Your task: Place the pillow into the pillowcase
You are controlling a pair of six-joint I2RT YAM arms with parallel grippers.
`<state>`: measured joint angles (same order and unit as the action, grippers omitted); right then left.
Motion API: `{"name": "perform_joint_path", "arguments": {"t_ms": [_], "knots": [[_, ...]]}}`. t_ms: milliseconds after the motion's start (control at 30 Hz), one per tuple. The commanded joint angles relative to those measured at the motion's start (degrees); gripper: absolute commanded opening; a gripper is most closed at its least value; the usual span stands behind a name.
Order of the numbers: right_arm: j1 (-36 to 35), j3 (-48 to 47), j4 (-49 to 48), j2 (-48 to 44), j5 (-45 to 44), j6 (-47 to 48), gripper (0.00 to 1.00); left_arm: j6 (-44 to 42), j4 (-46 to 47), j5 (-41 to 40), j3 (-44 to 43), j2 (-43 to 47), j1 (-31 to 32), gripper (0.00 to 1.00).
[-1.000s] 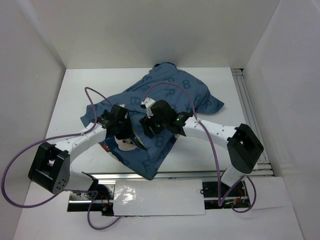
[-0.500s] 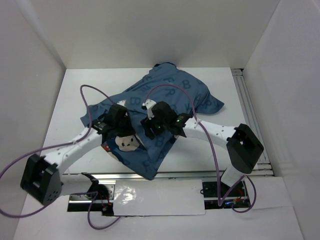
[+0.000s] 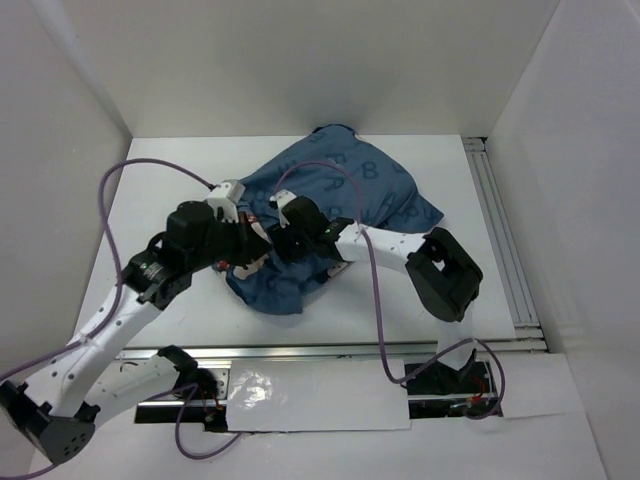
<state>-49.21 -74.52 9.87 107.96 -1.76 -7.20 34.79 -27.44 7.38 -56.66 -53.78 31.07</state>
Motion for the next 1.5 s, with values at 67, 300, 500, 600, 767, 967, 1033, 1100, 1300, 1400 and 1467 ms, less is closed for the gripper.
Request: {"name": "perform_joint_path", "arguments": {"t_ms": [67,300,500,600,767,967,1033,1100,1300,1400,1467], "knots": [[5.87,-1.86,7.71,9.37,-5.01,-3.43,0.6,-3.94,10.13,3.71,-10.3,11.94,0.31,0.0],[6.5,-0.46,6.93,8.94,-5.54,-3.26,0.59,-4.99,8.37,-0.08,-12.77,10.47,0.31,0.0],[6.5,2.36,5.42,-5.44,1.83,-0.36,0.64,-1.74,3.2,-7.19,-9.01,1.5,0.31,0.22],[6.5,4.64,5.42,-14.49,2.81,0.17,0.71,4.02,-3.98,-14.91,-5.84,-2.38,0.31,0.66],[6.5,8.6,4.9,-24.98,1.06,0.17,0.76,11.35,-13.76,-25.65,-4.16,-4.67,0.31,1.0],[4.47,8.78,6.65,-24.3,3.88,4.57,0.72,16.62,-14.31,-29.43,2.96,-3.17,0.31,1.0],[3.07,7.03,8.06,-22.54,3.87,5.88,0.66,16.63,-12.47,-30.57,4.19,-3.17,-0.39,1.0],[2.46,5.97,9.64,-19.99,4.57,5.88,0.65,14.27,-8.62,-29.62,6.82,-4.48,-1.01,1.0],[1.93,5.79,8.94,-14.37,6.94,5.89,0.65,6.62,13.18,-18.63,14.47,-6.43,-2.51,1.0],[1.4,4.91,7.72,-11.56,9.74,5.27,0.59,5.39,16.71,-20.65,15.79,-8.88,-3.29,1.0],[1.4,4.12,6.57,-11.02,11.07,4.66,0.33,5.38,16.72,-20.65,15.79,-10.37,-4.35,1.0]]}}
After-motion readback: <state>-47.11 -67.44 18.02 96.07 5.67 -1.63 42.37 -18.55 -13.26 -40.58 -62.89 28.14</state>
